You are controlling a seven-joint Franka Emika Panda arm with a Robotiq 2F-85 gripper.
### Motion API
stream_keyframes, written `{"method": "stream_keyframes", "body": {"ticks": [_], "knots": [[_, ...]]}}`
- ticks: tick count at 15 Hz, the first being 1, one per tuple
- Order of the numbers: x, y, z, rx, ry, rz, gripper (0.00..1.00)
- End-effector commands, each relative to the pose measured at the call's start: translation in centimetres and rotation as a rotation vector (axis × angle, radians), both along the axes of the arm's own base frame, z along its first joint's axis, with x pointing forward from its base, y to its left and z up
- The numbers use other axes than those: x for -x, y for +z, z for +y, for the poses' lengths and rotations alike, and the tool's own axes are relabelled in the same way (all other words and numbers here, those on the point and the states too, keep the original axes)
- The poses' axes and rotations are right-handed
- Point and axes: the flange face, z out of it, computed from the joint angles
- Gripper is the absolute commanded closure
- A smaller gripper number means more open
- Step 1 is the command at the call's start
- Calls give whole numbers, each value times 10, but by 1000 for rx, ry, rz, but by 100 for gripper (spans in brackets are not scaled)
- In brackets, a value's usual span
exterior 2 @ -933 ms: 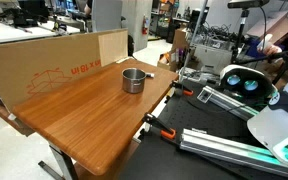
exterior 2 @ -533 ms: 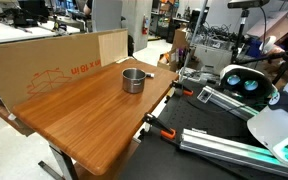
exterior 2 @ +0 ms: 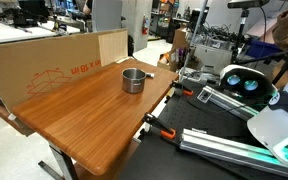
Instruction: Put the marker in the pot
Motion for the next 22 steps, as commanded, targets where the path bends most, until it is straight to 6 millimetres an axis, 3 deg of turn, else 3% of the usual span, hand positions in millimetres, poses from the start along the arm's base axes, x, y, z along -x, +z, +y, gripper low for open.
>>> {"method": "stream_keyframes", "body": {"ticks": [1, 10, 17, 22], "knots": [[0, 1, 0, 0, 0, 1, 0], [0, 1, 0, 0, 0, 1, 0], [-20, -46, -16, -20, 57, -57, 0], [-42, -83, -36, -134, 216, -23, 0]]}}
